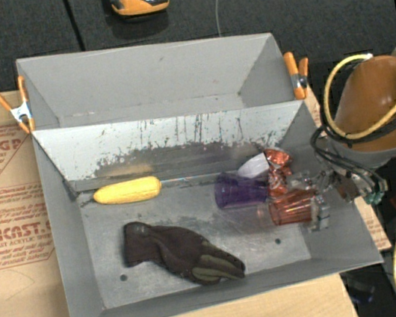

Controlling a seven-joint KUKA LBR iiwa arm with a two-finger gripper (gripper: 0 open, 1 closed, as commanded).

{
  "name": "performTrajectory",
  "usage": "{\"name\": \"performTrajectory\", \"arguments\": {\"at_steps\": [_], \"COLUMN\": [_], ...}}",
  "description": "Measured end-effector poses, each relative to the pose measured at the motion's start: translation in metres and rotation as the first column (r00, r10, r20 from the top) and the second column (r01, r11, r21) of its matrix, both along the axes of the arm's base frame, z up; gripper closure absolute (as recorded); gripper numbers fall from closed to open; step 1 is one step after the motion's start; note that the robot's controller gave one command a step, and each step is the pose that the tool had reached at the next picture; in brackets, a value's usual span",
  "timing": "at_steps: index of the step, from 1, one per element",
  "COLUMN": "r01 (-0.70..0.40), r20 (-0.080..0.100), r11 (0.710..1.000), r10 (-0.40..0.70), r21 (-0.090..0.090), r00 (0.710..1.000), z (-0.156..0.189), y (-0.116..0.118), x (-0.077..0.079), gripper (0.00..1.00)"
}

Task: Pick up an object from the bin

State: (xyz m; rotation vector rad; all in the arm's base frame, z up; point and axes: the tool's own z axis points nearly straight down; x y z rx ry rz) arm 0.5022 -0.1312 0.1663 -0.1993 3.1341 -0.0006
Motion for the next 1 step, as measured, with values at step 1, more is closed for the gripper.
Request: {"name": "performTrajectory", "arguments": {"at_steps": [1], "r01": [-0.003], "r20": [-0.003], "r11": [1.0], "r10": [0.003], "r21": [0.001], "r00": [1.0], "z": [0.0691], "y": [0.0071], "x": [0.0074], "gripper": [1.0]}}
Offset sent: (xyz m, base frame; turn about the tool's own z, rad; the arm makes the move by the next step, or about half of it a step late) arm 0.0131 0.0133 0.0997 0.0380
